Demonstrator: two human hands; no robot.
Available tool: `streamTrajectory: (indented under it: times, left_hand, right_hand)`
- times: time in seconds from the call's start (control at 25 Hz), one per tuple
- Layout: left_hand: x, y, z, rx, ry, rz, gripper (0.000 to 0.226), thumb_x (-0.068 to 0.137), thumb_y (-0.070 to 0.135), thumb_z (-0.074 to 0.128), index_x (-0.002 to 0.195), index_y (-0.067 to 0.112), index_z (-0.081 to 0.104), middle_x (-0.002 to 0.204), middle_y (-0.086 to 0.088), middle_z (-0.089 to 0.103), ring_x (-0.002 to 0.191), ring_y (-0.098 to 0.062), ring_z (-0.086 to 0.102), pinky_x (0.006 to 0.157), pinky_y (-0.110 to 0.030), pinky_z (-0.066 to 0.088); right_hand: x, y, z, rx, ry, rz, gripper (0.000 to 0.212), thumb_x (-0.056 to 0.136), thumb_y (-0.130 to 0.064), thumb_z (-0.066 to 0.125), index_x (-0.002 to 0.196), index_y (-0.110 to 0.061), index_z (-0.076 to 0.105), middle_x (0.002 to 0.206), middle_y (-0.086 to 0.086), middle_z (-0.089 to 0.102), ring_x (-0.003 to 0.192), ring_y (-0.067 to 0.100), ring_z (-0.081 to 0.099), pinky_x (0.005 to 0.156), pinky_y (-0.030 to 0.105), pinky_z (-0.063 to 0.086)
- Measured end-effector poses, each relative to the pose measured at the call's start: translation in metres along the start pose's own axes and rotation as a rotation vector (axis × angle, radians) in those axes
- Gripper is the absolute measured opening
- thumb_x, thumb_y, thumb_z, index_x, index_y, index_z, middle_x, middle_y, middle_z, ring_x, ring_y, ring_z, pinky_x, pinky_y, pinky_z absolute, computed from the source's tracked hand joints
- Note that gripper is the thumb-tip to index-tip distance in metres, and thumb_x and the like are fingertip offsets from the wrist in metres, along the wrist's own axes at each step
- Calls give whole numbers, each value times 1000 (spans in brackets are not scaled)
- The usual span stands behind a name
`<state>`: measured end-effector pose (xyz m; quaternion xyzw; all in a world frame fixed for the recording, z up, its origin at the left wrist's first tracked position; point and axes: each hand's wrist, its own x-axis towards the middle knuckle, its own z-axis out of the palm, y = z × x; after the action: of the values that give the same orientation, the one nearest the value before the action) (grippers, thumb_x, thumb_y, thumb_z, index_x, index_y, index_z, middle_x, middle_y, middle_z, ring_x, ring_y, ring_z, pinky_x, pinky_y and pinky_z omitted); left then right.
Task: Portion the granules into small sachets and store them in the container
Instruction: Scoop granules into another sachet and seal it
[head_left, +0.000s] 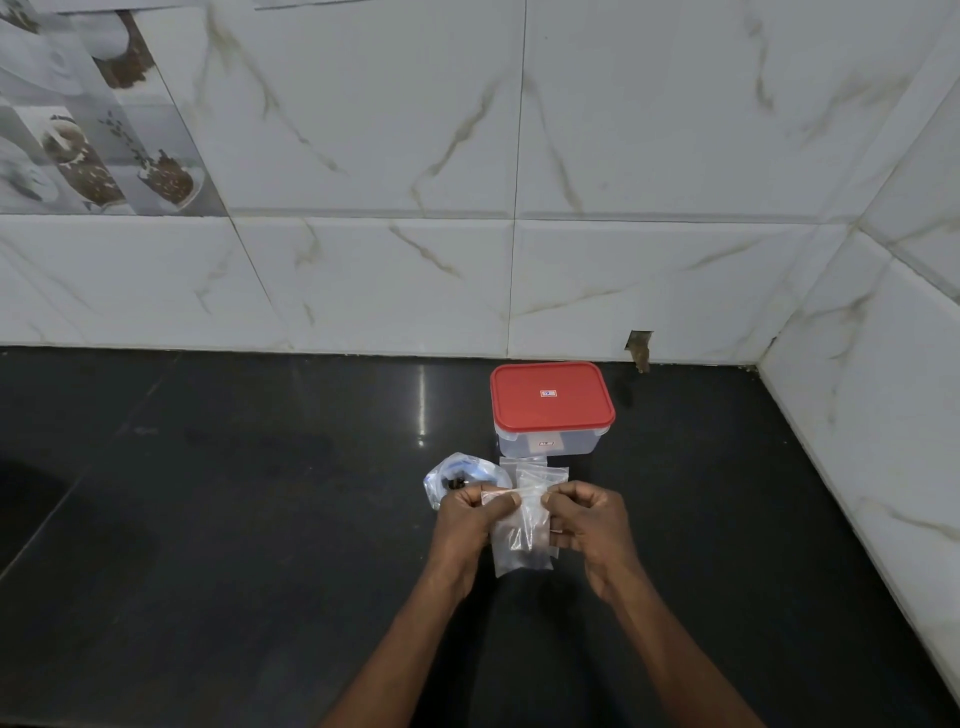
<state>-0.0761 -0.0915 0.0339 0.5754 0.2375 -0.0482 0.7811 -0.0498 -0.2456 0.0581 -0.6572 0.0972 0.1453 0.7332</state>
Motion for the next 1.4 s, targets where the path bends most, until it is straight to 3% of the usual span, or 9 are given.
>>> streamTrajectory:
  times: [0.36,0.44,0.52,0.68,0.8,0.88,1.12,1.2,1.4]
  left_hand:
    - [-2,1,11,-57,-66,-51,23,81,-6,71,104,-8,68,97,-27,74,84,-36,74,70,-41,60]
    - [-2,2,12,-22,-74,-56,22,75,-1,74,95,-6,70,91,-25,73,81,-33,73,72,-43,60]
    - [-3,4,15,25,-73,-47,5,73,-1,72,74,3,68,74,-13,68,66,-20,69,59,-37,58]
    - [-1,3,18,67,-71,-71,31,80,-9,64,56,9,61,58,-3,58,52,-10,63,47,-34,55]
    - [0,0,18,96,-69,-12,10,74,12,76,69,5,70,72,-19,67,71,-29,68,73,-59,61]
    - [-2,0,16,74,-35,21,23,70,19,78,83,1,73,86,-25,72,83,-37,70,85,-57,57]
    - [0,-2,13,71,-47,22,27,76,12,75,94,-7,71,93,-26,74,88,-43,73,82,-54,59]
    - [1,0,14,94,-71,18,20,76,12,75,87,-4,72,87,-22,74,83,-40,72,77,-52,60]
    - [7,0,12,39,-47,-9,28,78,13,79,95,-8,73,99,-29,74,95,-45,72,90,-58,57]
  right_hand:
    - [-2,4,6,-19,-20,32,11,85,2,62,77,6,69,68,14,66,59,20,64,54,30,55]
    - [-1,6,6,-27,-15,37,12,84,1,63,76,6,69,69,15,65,61,22,62,56,31,54]
    - [1,8,6,-34,-11,35,12,84,-1,64,78,9,67,71,17,62,65,26,57,59,35,51]
    - [3,11,10,-73,17,-16,18,83,-3,65,77,14,62,66,17,56,63,24,49,54,33,44]
    - [7,16,11,-122,84,-53,20,81,-6,64,71,11,59,61,16,54,60,23,47,54,34,42]
    - [9,17,8,-121,89,-38,18,83,-7,63,72,7,62,63,15,58,59,22,49,55,35,44]
    - [10,14,2,-95,-62,1,12,84,-4,65,81,7,68,76,25,66,68,25,62,59,33,54]
    - [12,16,2,-115,-39,-26,12,82,-3,66,79,8,67,76,27,64,69,26,60,61,36,53]
    - [18,16,-1,-70,67,-29,11,83,0,62,78,8,68,74,27,66,66,26,57,62,40,49]
